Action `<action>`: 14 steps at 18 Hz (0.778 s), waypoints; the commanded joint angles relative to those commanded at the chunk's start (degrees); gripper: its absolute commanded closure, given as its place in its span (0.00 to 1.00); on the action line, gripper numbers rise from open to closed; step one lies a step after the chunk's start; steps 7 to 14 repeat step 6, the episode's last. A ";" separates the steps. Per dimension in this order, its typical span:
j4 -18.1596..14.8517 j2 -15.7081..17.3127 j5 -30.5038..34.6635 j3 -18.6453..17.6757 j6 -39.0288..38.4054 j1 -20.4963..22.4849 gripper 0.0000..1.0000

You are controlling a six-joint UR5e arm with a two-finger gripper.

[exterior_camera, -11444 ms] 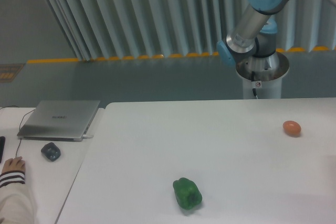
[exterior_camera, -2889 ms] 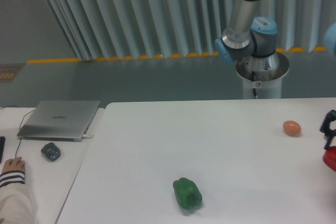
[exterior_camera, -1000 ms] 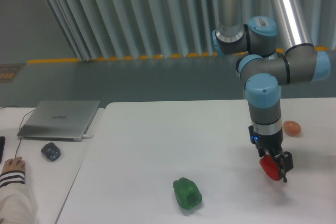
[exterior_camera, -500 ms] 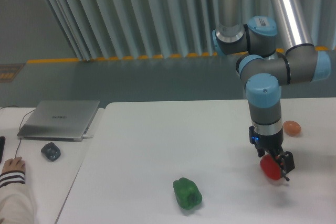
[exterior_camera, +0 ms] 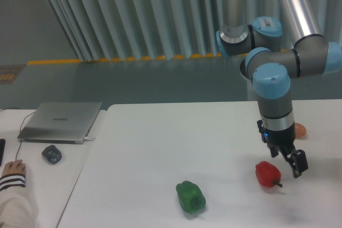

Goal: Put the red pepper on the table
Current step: 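Open the gripper and lift it off the red pepper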

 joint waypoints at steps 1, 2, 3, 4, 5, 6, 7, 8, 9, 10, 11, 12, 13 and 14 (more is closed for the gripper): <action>-0.18 0.27 -0.09 0.00 2.38 0.70 0.00; -0.18 0.53 -0.17 0.00 4.50 1.15 0.00; -0.18 0.97 -0.44 -0.09 5.56 1.50 0.00; -0.18 1.15 -0.53 -0.09 5.66 1.50 0.00; -0.18 1.15 -0.61 -0.17 5.66 1.50 0.00; -0.18 1.24 -0.70 -0.17 5.66 1.50 0.00; -0.18 1.24 -0.70 -0.17 5.66 1.50 0.00; -0.18 1.24 -0.70 -0.17 5.66 1.50 0.00; -0.18 1.24 -0.70 -0.17 5.66 1.50 0.00; -0.18 1.24 -0.70 -0.17 5.66 1.50 0.00; -0.18 1.24 -0.70 -0.17 5.66 1.50 0.00; -0.18 1.24 -0.70 -0.17 5.66 1.50 0.00; -0.18 1.24 -0.70 -0.17 5.66 1.50 0.00; -0.18 1.24 -0.70 -0.17 5.66 1.50 0.00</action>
